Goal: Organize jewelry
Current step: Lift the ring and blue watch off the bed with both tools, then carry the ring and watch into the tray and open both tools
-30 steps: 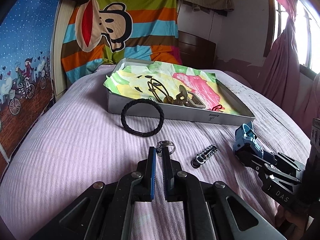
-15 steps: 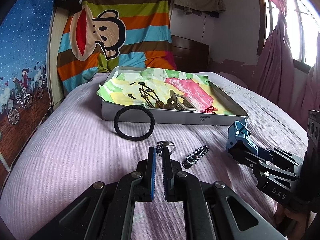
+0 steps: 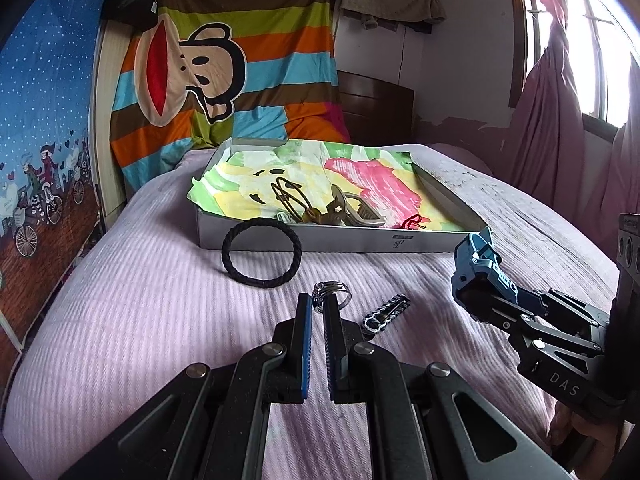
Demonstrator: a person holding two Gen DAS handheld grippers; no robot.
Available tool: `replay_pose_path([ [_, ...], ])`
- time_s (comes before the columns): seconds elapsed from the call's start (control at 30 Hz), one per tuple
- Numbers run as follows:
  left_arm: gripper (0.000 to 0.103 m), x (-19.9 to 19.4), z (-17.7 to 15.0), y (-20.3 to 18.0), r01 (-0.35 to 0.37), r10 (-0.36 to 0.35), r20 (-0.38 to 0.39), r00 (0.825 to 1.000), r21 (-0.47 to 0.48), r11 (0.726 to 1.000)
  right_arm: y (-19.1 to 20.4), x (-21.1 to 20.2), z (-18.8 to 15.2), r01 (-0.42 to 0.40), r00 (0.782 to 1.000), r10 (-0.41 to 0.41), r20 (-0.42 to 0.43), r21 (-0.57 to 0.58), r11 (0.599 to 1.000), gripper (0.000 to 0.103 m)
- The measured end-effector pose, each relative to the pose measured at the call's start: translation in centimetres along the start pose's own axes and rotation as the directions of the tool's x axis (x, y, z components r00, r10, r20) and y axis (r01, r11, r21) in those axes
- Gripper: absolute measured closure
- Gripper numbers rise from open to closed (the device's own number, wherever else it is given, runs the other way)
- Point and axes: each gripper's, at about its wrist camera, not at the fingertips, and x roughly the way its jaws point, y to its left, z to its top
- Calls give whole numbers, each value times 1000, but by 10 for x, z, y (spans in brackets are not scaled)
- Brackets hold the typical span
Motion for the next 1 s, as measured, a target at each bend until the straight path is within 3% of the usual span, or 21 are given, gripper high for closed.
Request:
replay_pose_path([
  [0.33, 97, -8, 8, -23, -57, 56, 15, 998, 88, 994, -11, -12, 8, -37, 998, 33, 56, 75, 997, 73],
  [0.57, 97, -13, 17, -35, -60, 58, 27, 998, 103, 993, -22, -16, 17, -78, 993, 65, 104, 130, 988, 73],
  [1.0, 97, 9, 65, -36, -50, 46, 63, 997, 78, 996, -24, 17, 70, -97, 976, 84, 199, 57, 994, 73],
])
